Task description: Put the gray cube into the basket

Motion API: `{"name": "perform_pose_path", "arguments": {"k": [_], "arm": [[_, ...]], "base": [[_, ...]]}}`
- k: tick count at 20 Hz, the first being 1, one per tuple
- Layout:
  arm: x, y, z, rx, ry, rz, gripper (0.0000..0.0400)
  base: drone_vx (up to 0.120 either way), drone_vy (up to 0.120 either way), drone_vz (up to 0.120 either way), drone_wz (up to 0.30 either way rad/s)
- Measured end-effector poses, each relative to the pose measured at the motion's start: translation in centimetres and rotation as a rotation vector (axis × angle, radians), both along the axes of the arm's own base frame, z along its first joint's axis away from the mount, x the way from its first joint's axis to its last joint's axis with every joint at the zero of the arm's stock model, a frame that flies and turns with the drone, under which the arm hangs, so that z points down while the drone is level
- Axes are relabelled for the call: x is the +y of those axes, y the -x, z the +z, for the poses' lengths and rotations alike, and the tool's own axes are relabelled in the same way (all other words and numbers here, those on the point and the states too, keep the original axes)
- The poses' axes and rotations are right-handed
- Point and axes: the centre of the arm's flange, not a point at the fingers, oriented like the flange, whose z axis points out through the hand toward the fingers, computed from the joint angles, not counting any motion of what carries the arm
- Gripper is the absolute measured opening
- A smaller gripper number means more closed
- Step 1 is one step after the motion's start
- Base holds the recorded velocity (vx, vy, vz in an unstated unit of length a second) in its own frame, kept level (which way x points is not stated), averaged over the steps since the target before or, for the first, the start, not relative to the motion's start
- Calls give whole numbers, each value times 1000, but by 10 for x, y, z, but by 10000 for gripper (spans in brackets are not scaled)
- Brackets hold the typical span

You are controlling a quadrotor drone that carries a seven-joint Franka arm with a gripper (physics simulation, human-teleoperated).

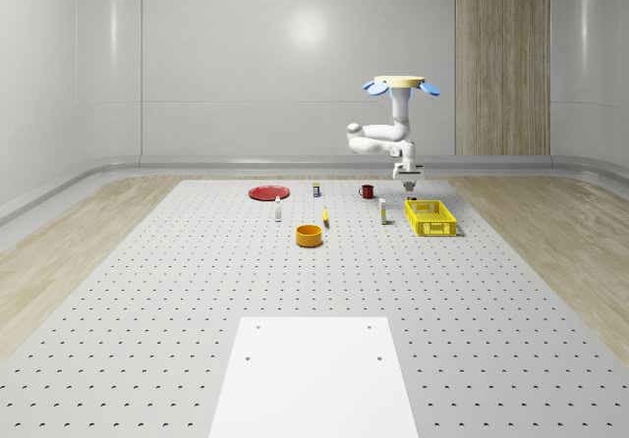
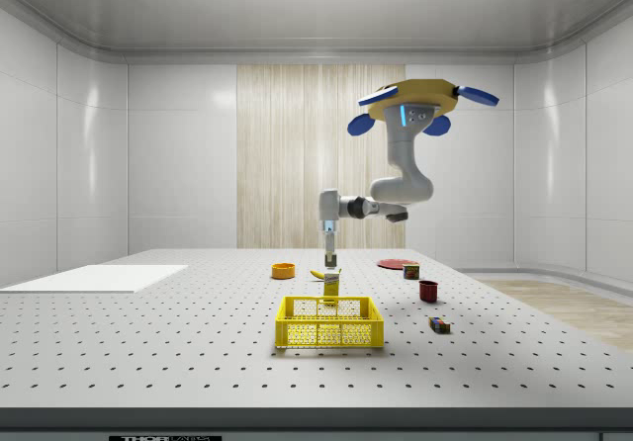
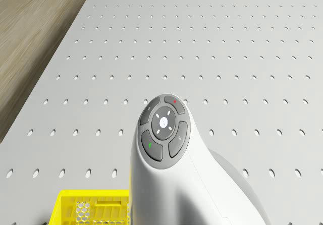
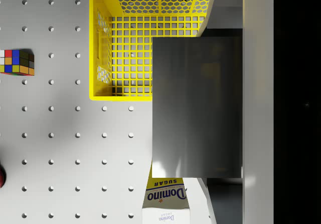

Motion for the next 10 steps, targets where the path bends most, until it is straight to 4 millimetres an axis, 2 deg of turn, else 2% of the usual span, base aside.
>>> {"name": "perform_pose_path", "arguments": {"k": [10], "arm": [[0, 0, 0, 0, 0, 0, 250]], "base": [[0, 120, -120, 0]]}}
